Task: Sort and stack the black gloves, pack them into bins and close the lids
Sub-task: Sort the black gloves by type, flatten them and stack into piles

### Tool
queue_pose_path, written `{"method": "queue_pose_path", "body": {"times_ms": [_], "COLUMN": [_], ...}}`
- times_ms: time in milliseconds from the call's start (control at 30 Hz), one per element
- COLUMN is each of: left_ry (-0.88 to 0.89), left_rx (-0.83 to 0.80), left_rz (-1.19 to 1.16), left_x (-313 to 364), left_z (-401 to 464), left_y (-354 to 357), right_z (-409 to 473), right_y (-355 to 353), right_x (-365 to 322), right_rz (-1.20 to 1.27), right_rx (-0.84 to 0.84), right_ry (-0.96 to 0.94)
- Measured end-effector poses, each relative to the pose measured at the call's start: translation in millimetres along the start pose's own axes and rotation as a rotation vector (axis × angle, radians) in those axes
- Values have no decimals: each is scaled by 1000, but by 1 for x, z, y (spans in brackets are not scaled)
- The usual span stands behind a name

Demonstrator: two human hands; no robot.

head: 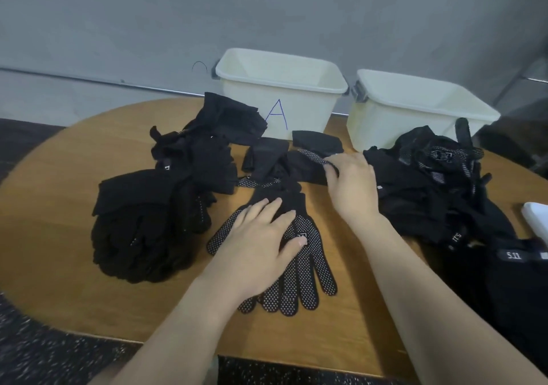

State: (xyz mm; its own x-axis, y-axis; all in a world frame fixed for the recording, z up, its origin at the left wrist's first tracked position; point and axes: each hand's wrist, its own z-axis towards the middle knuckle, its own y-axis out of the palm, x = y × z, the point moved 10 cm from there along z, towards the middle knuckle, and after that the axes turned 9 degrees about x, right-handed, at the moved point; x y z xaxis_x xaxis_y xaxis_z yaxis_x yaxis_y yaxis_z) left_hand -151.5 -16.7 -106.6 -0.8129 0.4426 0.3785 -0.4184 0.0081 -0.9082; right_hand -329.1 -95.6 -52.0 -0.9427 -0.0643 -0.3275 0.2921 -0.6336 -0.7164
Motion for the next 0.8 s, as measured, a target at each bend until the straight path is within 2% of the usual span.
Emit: {"method": "queue_pose_path", "body": {"times_ms": [133,233,400,467,633,800], "left_ry": [1,-11,-164,-174,-79,-68], "left_rx": [68,187,389,397,325,271], "left_rz": [-41,-154,-611,-758,-956,-893], "left_x": [5,11,11,15,34,43], "left_z": [4,3,-2,-7,-22,-25], "left_y": [-9,-24,-47,-47,-45,-37], "right_z": [5,4,-24,-43,-90,-117], "right_y": [-31,-62,-116,-123,-118,-108], "right_x": [-12,-18,-33,-30,-13,3], "right_rz": [185,311,514,588,737,798], "right_rx": [48,10,-73,-126,-223,-302], "right_ry": [20,109,165,211,338,417]}}
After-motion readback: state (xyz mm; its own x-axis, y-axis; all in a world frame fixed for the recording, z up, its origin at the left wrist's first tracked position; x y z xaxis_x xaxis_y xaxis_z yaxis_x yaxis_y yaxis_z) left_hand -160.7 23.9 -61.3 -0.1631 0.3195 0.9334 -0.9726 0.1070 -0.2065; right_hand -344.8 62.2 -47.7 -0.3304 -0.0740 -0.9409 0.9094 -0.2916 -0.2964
